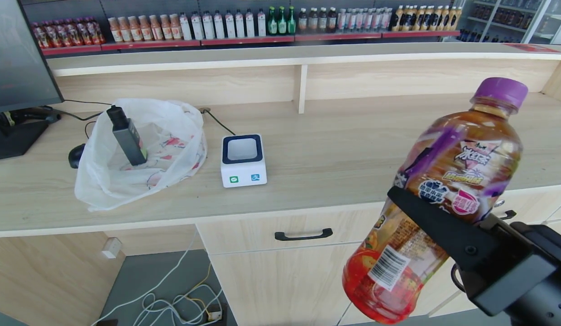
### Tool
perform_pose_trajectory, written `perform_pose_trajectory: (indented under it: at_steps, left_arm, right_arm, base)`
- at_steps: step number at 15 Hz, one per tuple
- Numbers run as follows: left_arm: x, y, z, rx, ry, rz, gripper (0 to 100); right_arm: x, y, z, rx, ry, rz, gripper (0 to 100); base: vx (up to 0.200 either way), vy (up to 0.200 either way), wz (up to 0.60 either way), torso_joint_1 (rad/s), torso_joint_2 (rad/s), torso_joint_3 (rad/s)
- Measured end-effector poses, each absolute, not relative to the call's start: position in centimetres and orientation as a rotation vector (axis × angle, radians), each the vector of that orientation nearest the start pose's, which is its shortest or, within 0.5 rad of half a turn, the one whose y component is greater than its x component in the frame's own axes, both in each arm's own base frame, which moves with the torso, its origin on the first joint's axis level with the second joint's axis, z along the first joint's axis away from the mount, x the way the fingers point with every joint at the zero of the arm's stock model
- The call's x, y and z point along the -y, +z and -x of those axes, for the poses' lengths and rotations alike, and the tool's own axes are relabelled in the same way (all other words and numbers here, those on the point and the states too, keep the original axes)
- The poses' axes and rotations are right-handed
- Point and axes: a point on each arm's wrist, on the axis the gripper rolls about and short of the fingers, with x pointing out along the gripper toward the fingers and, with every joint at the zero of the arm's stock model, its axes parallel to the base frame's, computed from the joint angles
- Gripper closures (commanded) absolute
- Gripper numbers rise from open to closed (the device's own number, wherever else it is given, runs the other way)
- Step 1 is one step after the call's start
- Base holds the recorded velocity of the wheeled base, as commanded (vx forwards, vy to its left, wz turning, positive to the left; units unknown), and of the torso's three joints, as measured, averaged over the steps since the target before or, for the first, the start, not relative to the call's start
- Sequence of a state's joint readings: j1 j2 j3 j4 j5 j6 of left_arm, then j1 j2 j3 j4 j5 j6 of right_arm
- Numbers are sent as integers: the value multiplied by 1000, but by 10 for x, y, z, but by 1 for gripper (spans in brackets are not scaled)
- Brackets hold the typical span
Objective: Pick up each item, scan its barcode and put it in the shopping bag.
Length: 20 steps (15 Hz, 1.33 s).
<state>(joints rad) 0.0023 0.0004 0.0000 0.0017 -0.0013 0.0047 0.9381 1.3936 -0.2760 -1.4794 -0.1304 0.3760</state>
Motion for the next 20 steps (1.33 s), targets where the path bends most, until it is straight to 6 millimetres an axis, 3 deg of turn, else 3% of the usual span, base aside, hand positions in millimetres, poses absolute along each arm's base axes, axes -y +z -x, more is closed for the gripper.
perform_pose_trajectory:
  at_steps: [7, 20]
  left_arm:
    - [0, 75, 23, -2, 1, -5, 0]
    - [0, 75, 23, -2, 2, -4, 0]
  right_arm:
    - [-150, 220, -107, 194, 895, -640, 100]
    - [-148, 222, -109, 206, 883, -642, 100]
  base:
    - [0, 0, 0, 0, 0, 0]
    - [0, 0, 0, 0, 0, 0]
